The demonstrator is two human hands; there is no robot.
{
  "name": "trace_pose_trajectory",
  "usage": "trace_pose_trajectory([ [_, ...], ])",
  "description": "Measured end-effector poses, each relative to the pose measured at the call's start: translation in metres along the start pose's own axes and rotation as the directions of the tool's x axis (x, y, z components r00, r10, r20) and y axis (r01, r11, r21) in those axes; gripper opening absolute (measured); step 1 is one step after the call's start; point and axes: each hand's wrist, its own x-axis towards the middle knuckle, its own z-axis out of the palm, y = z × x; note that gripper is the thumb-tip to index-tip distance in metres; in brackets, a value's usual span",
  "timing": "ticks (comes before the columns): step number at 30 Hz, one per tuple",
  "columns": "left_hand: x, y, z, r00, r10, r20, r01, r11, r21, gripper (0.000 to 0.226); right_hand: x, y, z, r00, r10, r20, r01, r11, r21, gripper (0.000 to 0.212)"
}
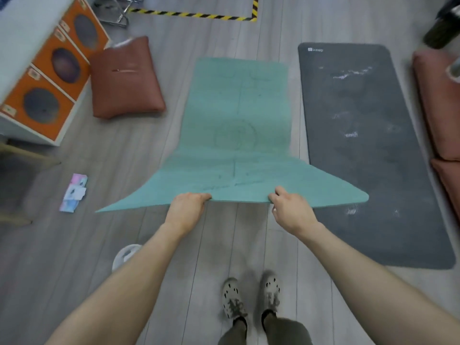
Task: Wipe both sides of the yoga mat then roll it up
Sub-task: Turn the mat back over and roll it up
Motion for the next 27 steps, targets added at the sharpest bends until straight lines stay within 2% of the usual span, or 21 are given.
trace_pose_trajectory([
  [5,-0.059,0.003,0.087,0.992,-0.031,0.119,0.027,0.999,0.039,0.04,-0.052,-0.015,0.077,0.994,-0.015,0.111,0.017,1.0,-0.015,0.007],
  [10,-0.119,0.005,0.218,0.986,-0.046,0.159,0.034,0.996,0.078,0.043,-0.1,-0.021,0.204,0.974,-0.068,0.218,0.085,0.994,-0.067,0.009],
  [13,-0.148,0.003,0.302,0.973,-0.03,0.229,0.02,0.999,0.047,0.043,-0.122,-0.023,0.281,0.959,-0.112,0.26,0.141,0.985,-0.096,0.011],
  [20,-0.196,0.002,0.448,0.953,-0.004,0.304,-0.002,1.0,0.02,0.042,-0.159,-0.033,0.455,0.953,-0.075,0.292,0.086,0.996,-0.026,0.013],
  [25,-0.224,-0.004,0.529,0.936,-0.019,0.35,-0.038,0.987,0.157,0.044,-0.182,-0.047,0.549,0.934,-0.054,0.353,0.05,0.999,0.022,0.013],
  [27,-0.238,-0.009,0.545,0.925,-0.042,0.379,-0.039,0.978,0.204,0.04,-0.19,-0.059,0.565,0.917,-0.049,0.395,0.017,0.996,0.083,0.025],
])
